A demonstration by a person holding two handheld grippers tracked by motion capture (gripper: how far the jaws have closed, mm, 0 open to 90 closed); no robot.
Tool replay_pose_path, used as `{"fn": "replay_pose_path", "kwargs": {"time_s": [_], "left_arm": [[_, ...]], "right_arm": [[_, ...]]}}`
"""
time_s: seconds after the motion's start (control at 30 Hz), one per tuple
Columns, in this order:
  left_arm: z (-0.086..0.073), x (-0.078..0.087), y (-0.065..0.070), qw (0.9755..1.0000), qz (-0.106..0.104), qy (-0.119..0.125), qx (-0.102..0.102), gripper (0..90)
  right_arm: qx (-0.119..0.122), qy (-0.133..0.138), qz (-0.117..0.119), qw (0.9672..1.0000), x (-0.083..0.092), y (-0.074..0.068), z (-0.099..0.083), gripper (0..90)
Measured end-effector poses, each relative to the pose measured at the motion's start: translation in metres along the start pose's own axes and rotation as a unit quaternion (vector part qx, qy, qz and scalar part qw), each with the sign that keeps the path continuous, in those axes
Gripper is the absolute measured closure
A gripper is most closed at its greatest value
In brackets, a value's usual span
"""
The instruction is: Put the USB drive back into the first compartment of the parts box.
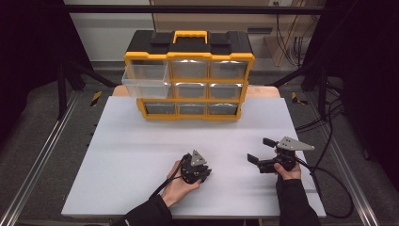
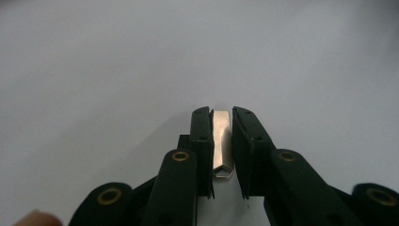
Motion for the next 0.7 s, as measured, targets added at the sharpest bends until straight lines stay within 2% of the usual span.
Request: {"fn": "replay_pose_path", "kwargs": {"time_s": [0.3,0.5,0.7], "left_arm": [[0.0001,-0.0008,0.0015,1.0,0.009,-0.003,-0.003,77.9],[-0.0007,-0.0011,0.0033,0.9997,0.022,-0.002,-0.014,78.4],[-0.001,-0.0011,0.0032,0.9997,0.02,0.003,-0.011,78.9]], "right_arm": [[0.0,0.0,0.0,1.0,0.0001,0.0001,0.0001,0.6],[0.0,0.0,0.0,1.0,-0.0006,-0.0001,-0.0002,0.6],[0.0,0.001,0.0,1.0,0.0,-0.0002,0.0003,0.6]]}}
Point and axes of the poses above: each handheld gripper's, and its own axes: x roughly backward along the jaws, z roughly out of its top, y roughly to its right, the point moved 7 cm from there along -x, roughly forward along the jaws, and after that the axes turned 10 degrees about -y, right-handed, at the moved point
